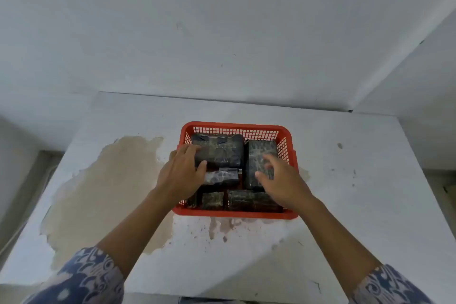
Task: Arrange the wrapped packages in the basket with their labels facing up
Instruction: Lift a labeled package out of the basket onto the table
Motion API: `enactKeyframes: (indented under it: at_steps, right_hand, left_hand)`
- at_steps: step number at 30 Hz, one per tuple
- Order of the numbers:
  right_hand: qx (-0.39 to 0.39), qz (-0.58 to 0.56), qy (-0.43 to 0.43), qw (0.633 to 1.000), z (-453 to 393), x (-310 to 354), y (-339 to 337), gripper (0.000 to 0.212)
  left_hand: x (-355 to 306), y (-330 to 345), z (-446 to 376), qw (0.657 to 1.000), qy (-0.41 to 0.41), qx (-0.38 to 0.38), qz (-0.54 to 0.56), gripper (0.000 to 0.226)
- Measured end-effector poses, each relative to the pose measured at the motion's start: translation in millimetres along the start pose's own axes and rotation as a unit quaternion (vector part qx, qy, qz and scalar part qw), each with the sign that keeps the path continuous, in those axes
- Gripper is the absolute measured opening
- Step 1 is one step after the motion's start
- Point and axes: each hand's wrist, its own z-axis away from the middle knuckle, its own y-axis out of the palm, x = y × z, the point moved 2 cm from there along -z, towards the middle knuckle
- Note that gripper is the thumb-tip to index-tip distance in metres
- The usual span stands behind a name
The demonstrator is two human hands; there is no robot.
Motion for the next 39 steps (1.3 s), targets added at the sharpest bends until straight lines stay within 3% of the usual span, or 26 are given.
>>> enactKeyframes:
  at_steps: [7,16,22,30,39]
  right_hand:
    - [0.01,0.099,0.059,0.993,-24,-10,32,0.066]
    - [-0.041,0.179,0.105,0.977,-50,-12,63,0.082]
    - [-0.018,0.203,0.126,0.971,-54,-17,81,0.103]
    - [-0.031,0.136,0.113,0.984,-54,-21,72,0.102]
    - [-0.033,-0.036,0.098,0.994,-41,-24,56,0.098]
  left_hand:
    - [36,20,-27,0.996,-0.055,-0.024,-0.065,0.058]
    - [52,45,-28,0.998,-0.035,-0.051,0.003,0.066]
    - [56,48,-28,0.997,-0.022,-0.072,0.017,0.061]
    - [59,52,-30,0.997,-0.026,-0.076,0.003,0.065]
    - [59,53,-28,0.996,-0.005,-0.092,-0.006,0.064]
